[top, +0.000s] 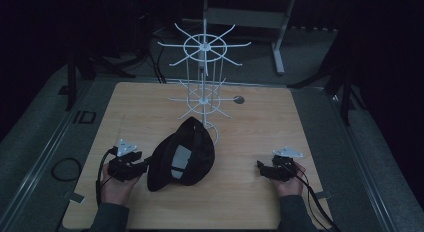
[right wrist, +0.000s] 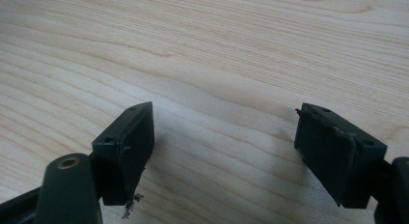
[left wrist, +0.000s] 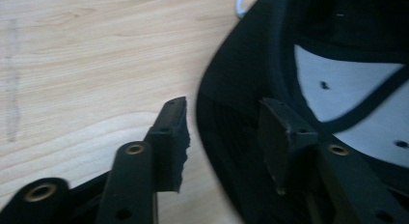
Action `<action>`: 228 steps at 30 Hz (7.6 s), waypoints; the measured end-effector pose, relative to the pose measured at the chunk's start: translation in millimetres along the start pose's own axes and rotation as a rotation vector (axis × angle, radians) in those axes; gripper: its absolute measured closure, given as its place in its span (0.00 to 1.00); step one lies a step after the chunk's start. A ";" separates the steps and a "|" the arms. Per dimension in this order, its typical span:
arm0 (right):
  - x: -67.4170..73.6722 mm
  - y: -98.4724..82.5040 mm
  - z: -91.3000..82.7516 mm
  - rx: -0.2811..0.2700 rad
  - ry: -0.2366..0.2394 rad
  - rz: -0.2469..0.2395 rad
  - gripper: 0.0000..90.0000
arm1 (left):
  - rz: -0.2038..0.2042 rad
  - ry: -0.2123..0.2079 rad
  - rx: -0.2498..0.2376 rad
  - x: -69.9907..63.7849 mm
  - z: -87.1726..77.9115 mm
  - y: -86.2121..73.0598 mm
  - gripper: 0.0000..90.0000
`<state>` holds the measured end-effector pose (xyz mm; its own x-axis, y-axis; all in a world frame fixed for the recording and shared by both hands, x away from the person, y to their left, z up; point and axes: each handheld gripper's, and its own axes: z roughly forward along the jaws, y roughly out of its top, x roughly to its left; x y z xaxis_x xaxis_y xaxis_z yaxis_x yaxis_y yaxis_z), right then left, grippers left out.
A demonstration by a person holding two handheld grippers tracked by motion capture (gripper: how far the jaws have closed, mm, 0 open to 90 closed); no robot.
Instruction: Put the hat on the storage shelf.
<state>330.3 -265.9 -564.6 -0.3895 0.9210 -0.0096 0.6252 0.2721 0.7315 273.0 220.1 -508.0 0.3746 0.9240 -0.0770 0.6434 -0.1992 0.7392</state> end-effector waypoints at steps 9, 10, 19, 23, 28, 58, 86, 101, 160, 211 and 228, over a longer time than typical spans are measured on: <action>0.1 0.0 0.0 0.000 0.000 -0.001 0.24 | 0.032 -0.070 0.029 -4.8 -3.6 -2.1 0.81; 0.1 -0.1 0.0 0.000 0.000 -0.001 0.24 | 0.035 -0.076 0.031 -5.5 -3.0 -2.2 0.84; 0.1 -0.1 0.0 0.000 0.001 -0.003 0.24 | 0.082 -0.120 0.037 -15.7 -5.3 -4.0 0.91; 0.2 -0.1 0.0 -0.001 0.001 -0.002 0.24 | 0.117 -0.131 0.008 -25.5 -13.6 -7.0 0.80; 0.3 -0.1 0.0 -0.001 0.001 -0.002 0.24 | 0.160 -0.145 -0.022 -37.6 -24.8 -12.2 0.68; 0.3 0.2 0.3 0.001 0.005 -0.003 0.24 | 0.291 -0.058 0.101 -62.2 0.3 -27.5 0.44; 0.3 0.3 0.3 0.001 0.005 -0.004 0.24 | 0.503 0.087 0.079 -52.3 -1.8 -32.3 0.80; 0.2 0.3 0.5 -0.001 0.006 -0.005 0.24 | 0.586 0.006 -0.008 -60.9 -6.7 -26.9 0.95; -0.1 0.7 0.7 -0.002 0.006 -0.010 0.24 | 0.542 -0.290 -0.187 -61.0 -38.8 -11.1 0.96; -0.6 2.4 2.4 -0.003 0.012 -0.006 0.24 | 0.519 -0.411 -0.324 -82.2 -76.3 63.1 0.96; -0.6 2.4 2.3 0.000 0.014 -0.005 0.24 | 0.507 -0.459 -0.361 -88.9 -80.9 78.4 0.96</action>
<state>333.6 -265.2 -564.4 -0.4017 0.9158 -0.0037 0.6232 0.2763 0.7316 236.2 148.7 -389.1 0.8551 0.5049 0.1177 0.0916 -0.3706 0.9243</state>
